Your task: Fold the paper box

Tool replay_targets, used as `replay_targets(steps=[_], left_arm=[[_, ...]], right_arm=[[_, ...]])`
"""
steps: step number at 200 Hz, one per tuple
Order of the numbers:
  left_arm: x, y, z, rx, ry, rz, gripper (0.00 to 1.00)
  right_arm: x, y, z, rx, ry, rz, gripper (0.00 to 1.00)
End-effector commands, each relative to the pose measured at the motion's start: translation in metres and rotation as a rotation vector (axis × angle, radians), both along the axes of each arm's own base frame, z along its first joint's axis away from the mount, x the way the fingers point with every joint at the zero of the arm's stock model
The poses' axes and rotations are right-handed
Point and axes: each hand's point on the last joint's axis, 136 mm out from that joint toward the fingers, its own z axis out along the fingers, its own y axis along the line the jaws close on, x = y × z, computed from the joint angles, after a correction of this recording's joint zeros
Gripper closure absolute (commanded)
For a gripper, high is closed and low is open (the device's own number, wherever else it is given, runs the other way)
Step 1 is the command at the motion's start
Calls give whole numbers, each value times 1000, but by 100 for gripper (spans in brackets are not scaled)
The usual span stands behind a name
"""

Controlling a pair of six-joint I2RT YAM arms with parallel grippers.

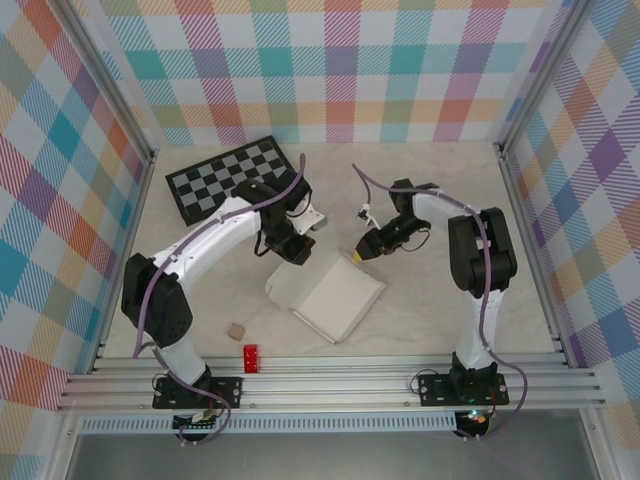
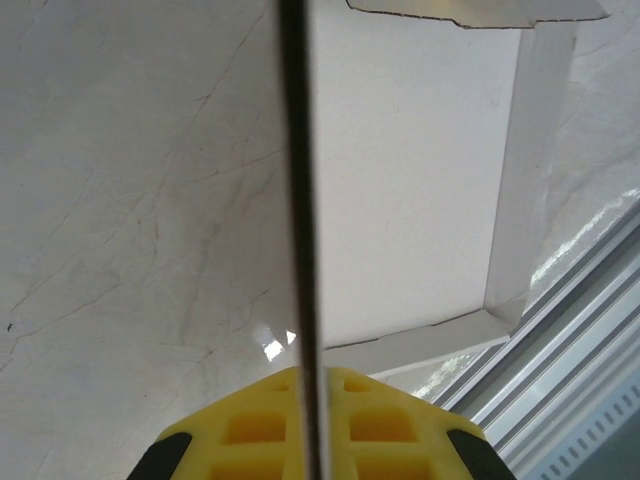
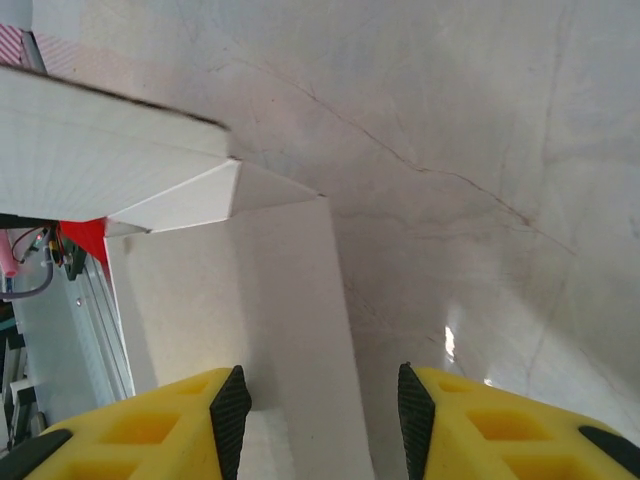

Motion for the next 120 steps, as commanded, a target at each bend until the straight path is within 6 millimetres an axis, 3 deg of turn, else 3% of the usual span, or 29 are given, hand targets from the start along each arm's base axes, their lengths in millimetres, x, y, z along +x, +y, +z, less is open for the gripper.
replay_targets(steps=[1,68,100,120], left_arm=[[1,-4,1,51,-20,-13,100],[4,-26,-2,22,-12,68,100],[5,-33,-1,-7,-5,98,100],[6,-37,-1,-20,-4,107,100]], right_arm=[[-9,8,-4,21,49,14,53],[-13,8,-24,-98,68,-51,59],[-26,8,-41,-185,77,-44,60],[-30,11,-41,-195,73,-52,60]])
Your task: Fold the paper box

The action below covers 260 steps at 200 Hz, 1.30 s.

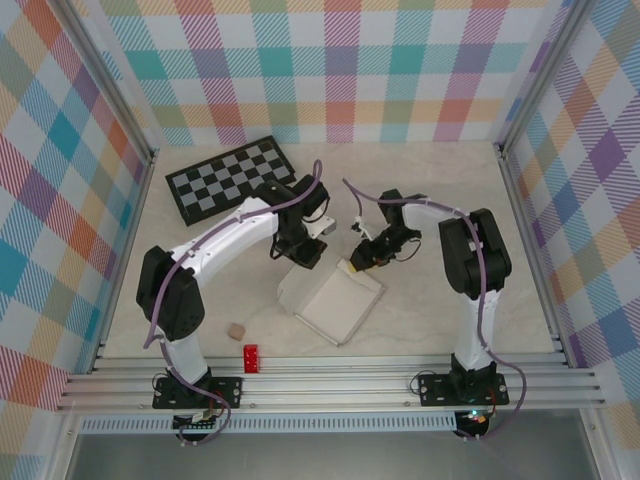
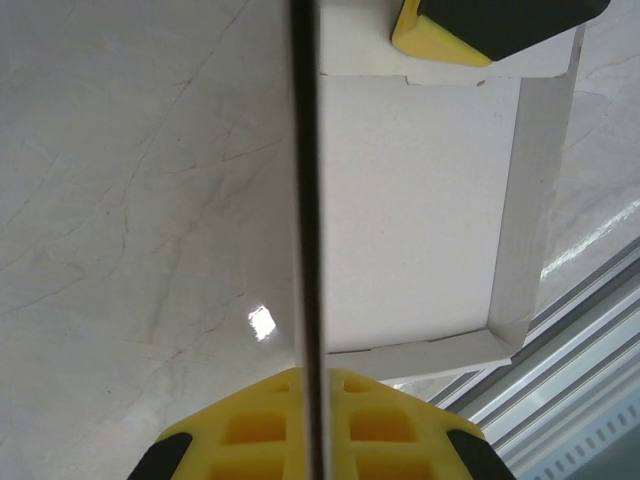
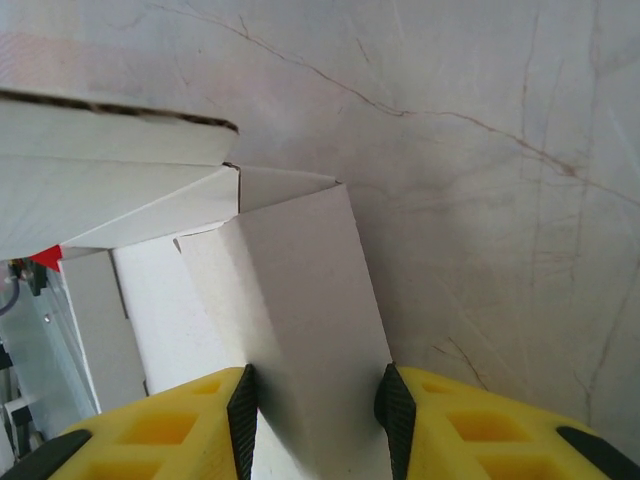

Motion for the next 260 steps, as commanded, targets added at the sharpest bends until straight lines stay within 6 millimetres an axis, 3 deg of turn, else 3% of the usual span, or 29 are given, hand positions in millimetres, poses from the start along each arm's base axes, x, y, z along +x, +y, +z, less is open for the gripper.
replay_targets(steps=[1,110,168,214,260], left_arm=[[12,-19,11,-77,-51,31,100],[7,-19,1,-68,-18,16,100],[13,-12,1,-118,-1,56,100],[14,-10,10,-131,-21,53,100],[18,-8,13,-140,-30,64,100]], right_arm=[[-12,0,-9,-70,13,-10,60],[-23,2,-2,-144,-122,-93,59],[-49,9,-16,-213,-144,-76,59],[-55,15,-25,-260,-86,-41,58],[-57,16,-30,-367,-168,11,60]])
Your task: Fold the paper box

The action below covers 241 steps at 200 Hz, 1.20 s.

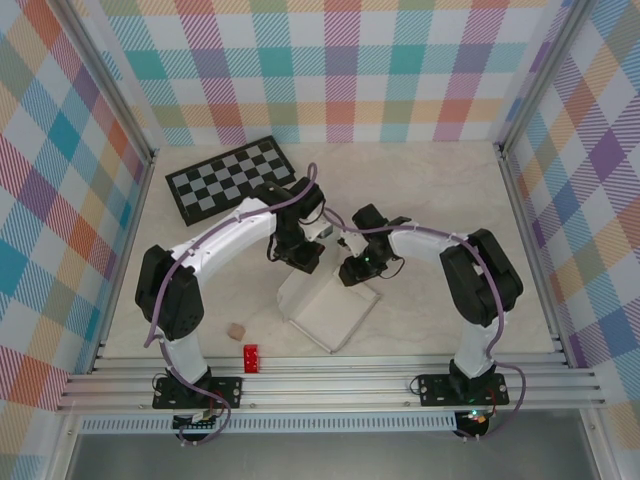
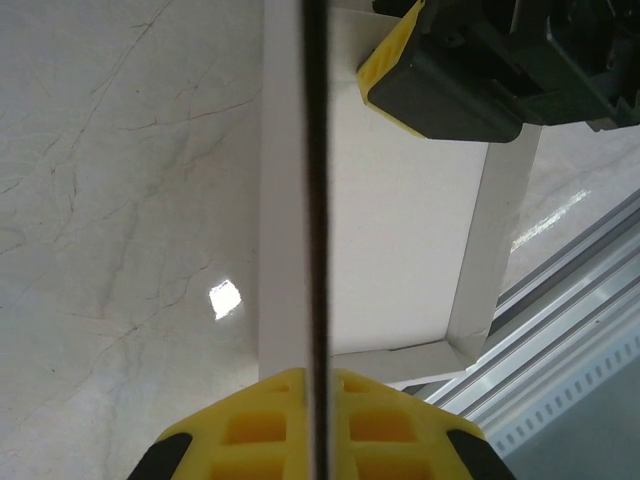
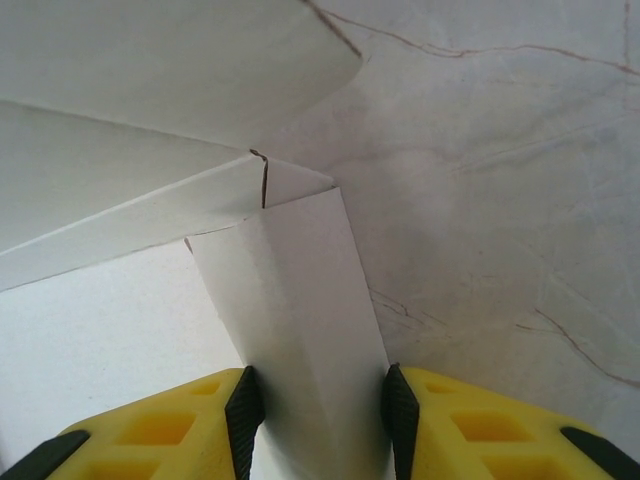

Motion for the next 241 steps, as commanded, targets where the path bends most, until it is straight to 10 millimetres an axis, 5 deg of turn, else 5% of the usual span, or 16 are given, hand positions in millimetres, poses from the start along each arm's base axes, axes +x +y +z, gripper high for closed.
replay_targets(steps=[1,56,123,153,187,220,241], left_arm=[[27,-14,18,-102,-128,17,100],[30,-8,19,-126,-104,28,100],[29,-3,15,-107,-91,31,99],[34,0,22,-97,-97,31,92],[48,8,38,-78,-138,36,98],[51,11,38,-62,-145,51,97],[59,15,36,-32,-157,65,81]], right_arm=[[-34,0,-21,-108,83,63,60],[-29,-12,-30,-242,-34,31,77],[-13,-22,-15,-306,-233,-7,96],[-17,-19,-15,-346,-312,3,95],[-38,-11,-23,-277,-216,-5,84],[-42,-23,-26,-328,-241,-22,90],[-40,-24,-22,-333,-284,-40,100]])
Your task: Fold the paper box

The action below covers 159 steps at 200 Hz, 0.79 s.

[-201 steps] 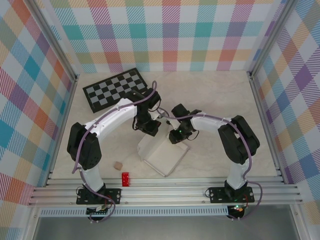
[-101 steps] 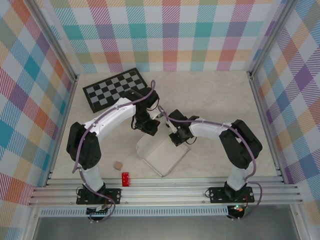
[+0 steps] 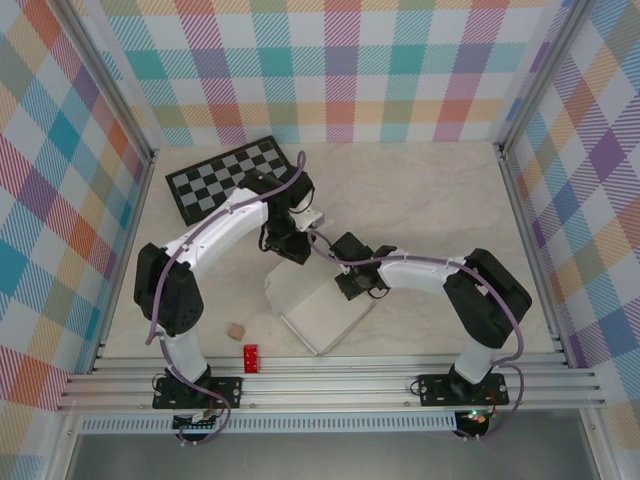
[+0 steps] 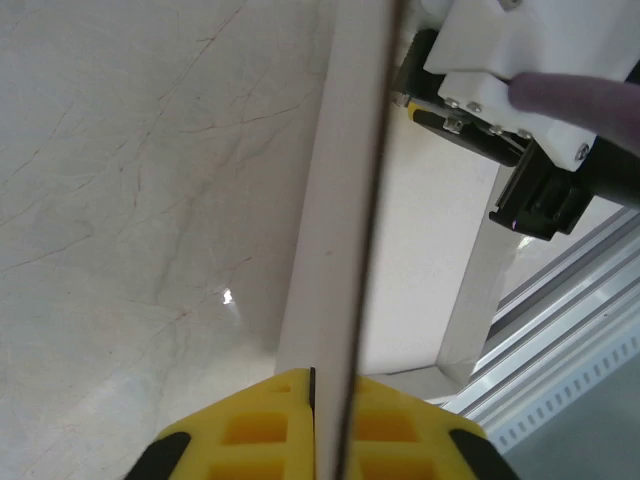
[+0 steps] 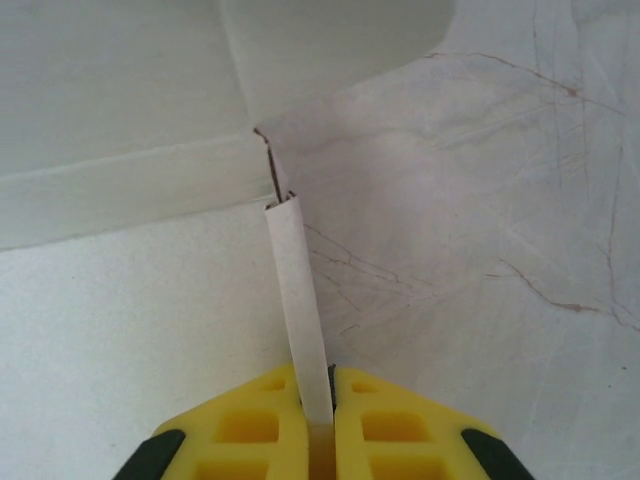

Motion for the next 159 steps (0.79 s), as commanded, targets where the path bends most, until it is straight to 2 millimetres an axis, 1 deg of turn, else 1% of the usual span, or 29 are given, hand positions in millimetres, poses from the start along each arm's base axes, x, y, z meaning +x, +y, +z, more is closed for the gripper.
replay_targets(steps=[1,16,27,36,45,52,59,61,63,77,86,98,106,121,137,146,159], left_arm=[[41,-4,22,-40,-146,61,80],[46,-3,18,-44,-134,69,69],[48,0,14,-47,-126,94,63],[49,3,14,-55,-136,118,51],[47,5,20,-76,-160,142,41],[45,9,24,-89,-179,174,28],[44,16,32,-100,-214,218,8],[43,18,34,-103,-223,229,3],[42,20,36,-104,-232,242,1],[36,43,52,-114,-327,358,0],[27,59,63,-140,-380,434,0],[13,80,67,-152,-420,526,0],[3,90,66,-162,-430,573,0],[-14,103,56,-165,-419,637,0],[-24,111,41,-158,-399,705,0],[-26,112,30,-169,-377,750,0],[-26,106,13,-204,-333,807,0]], right_arm=[[-30,-24,-21,-96,79,-20,100],[-32,-14,-17,-39,95,-26,100],[-29,-12,-14,-26,91,-45,100],[-26,-12,-12,-23,78,-64,100],[-22,-13,-10,-30,63,-82,100],[-19,-14,-9,-37,51,-90,100],[-16,-17,-8,-47,41,-99,100],[-15,-17,-8,-48,39,-101,100],[-15,-17,-8,-49,37,-104,100],[-10,-22,-7,-30,44,-134,100],[-7,-24,-5,-5,52,-156,100],[-2,-28,-2,19,57,-184,100],[1,-31,0,28,59,-202,100],[8,-37,4,22,63,-234,100],[18,-44,6,7,52,-272,100],[24,-46,7,9,54,-294,100],[31,-46,7,15,57,-318,100]])
